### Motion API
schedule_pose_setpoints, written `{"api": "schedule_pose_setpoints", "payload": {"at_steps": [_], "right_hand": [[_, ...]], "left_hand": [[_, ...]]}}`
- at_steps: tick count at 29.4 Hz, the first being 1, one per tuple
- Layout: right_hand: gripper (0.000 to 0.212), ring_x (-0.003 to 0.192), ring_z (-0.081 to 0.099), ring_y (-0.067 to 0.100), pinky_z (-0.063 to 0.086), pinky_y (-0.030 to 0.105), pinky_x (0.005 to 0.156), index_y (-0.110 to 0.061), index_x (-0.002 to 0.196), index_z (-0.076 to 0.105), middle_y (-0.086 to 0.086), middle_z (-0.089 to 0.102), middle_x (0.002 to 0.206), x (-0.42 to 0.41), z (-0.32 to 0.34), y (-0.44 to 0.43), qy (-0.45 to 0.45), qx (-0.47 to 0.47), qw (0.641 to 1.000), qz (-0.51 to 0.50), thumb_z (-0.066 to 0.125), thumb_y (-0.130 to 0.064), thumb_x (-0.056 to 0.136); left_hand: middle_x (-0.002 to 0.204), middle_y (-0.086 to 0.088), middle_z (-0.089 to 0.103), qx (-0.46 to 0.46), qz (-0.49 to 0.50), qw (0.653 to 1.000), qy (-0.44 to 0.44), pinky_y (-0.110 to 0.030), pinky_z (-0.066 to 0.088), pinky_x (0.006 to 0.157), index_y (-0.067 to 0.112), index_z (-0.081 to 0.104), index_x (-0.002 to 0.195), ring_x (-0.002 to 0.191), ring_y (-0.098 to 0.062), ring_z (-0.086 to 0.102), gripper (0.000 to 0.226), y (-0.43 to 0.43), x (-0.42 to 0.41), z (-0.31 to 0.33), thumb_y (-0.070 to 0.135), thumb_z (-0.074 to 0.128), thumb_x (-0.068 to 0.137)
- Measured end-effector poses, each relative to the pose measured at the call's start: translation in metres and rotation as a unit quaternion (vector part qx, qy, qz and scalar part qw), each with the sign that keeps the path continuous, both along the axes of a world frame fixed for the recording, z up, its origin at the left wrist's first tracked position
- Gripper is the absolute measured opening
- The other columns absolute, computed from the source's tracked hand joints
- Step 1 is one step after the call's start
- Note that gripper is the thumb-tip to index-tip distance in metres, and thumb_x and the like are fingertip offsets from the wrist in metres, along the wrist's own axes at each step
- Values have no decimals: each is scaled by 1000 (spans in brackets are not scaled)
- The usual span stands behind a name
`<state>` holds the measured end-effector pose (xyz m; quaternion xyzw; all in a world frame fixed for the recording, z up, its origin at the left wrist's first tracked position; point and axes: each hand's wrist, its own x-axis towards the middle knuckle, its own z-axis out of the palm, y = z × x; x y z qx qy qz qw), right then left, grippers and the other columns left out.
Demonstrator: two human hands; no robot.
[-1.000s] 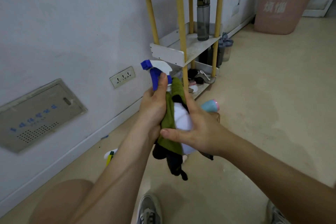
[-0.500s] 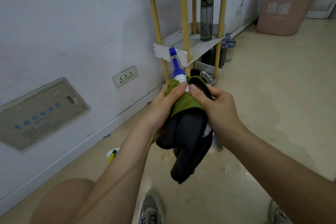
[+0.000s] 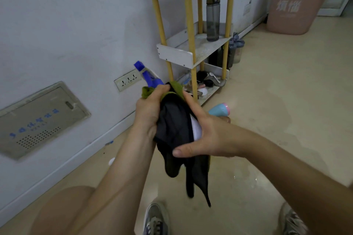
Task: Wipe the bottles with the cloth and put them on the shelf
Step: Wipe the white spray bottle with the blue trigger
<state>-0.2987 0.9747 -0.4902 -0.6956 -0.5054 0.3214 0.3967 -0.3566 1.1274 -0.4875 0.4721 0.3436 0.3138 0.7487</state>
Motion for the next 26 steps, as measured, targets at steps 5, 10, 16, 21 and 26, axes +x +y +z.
{"api": "schedule_pose_setpoints", "payload": {"at_steps": [5, 10, 16, 21, 26], "right_hand": [[124, 122, 19, -23, 20, -10, 94, -39, 155, -1, -35, 19, 142, -1, 0, -2, -74, 62, 994, -50, 88, -37, 68], [113, 127, 52, 8, 44, 29, 107, -36, 155, 21, -9, 57, 137, -4, -4, 7, -91, 130, 975, -154, 90, -34, 65], [86, 86, 57, -24, 39, -1, 76, -46, 128, 47, -41, 60, 79, -4, -6, 10, -16, 204, 948, -244, 87, -5, 64], [54, 100, 70, 12, 57, 29, 84, -23, 115, 71, -9, 76, 98, 7, -9, 11, 181, 216, 928, -243, 73, 14, 75], [41, 89, 74, 22, 60, 28, 68, -4, 108, 67, 10, 76, 97, 9, -10, 6, 401, 205, 875, -180, 44, 24, 87]], "left_hand": [[106, -15, 72, -35, -18, 999, -37, -44, 52, 98, 9, 71, 109, 99, -29, 69, 73, 10, -1, 0, 41, 92, 47], [102, -17, 74, 25, -56, 998, 10, -45, 56, 89, 10, 69, 106, 96, -31, 72, 48, -22, -6, 12, 39, 83, 71], [107, -11, 73, 39, -88, 995, -25, -28, 58, 67, 10, 55, 127, 92, -22, 73, 66, -35, -16, 3, 26, 83, 70], [126, -10, 64, 91, -86, 989, -78, -34, 58, 81, 19, 45, 139, 108, -22, 67, 90, -28, -20, -1, 26, 87, 60], [144, 17, 40, 267, -212, 939, -46, -32, 53, 94, 57, 23, 140, 125, -3, 53, 117, -20, -37, 5, 16, 92, 55]]}}
